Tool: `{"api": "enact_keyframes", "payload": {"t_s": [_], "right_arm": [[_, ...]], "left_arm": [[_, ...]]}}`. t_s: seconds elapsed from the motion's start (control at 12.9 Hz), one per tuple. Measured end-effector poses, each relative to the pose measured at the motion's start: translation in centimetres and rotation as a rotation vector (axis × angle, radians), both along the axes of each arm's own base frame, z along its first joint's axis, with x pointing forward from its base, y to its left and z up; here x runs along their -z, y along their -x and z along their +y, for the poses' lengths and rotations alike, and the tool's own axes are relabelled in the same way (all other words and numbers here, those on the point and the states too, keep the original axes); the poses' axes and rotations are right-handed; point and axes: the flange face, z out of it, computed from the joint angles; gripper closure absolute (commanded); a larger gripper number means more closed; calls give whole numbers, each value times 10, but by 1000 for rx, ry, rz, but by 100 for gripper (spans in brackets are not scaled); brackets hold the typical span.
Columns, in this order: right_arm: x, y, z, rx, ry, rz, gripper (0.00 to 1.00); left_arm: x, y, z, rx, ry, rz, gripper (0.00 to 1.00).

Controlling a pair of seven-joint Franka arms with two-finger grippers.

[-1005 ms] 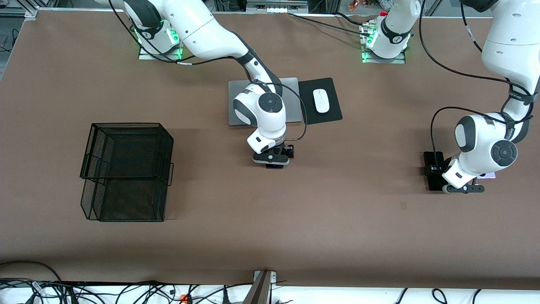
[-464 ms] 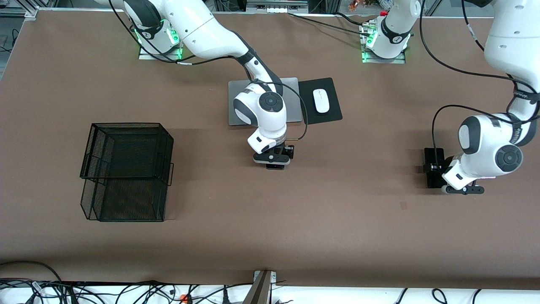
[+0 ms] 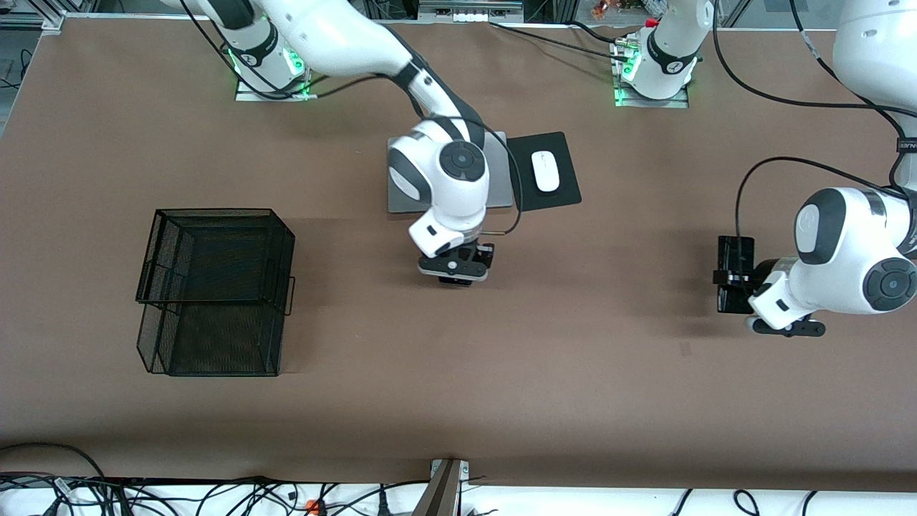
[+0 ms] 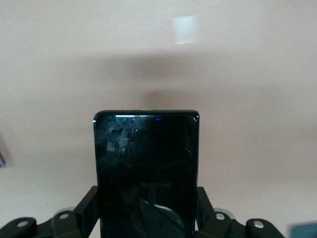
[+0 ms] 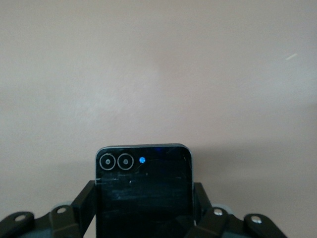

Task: Place phones with both arms
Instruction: 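Drop the phone in the basket while the left gripper moves the tall phone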

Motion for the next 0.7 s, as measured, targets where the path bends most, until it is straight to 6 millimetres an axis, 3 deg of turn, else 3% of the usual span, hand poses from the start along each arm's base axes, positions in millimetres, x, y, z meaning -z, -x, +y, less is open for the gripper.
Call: {"api": "enact_keyframes", "payload": {"t_s": [0.15,0.31,0.46,0.7], "right_arm": [[-51,-19,-42,-23,15,54,100],[-94,-41,-102,-48,38,107,100],[-117,-56,-166,-62,52,137,100],[-129,-57,-260,-103,90,181,100]], "left_arm": [[-16,-2,-44,5,18,-3,79],[-24,2,-88,12,42,-8,79],[-24,8,-136,25,95,7,79],[-11,15,-238,32,127,-13,80]]}}
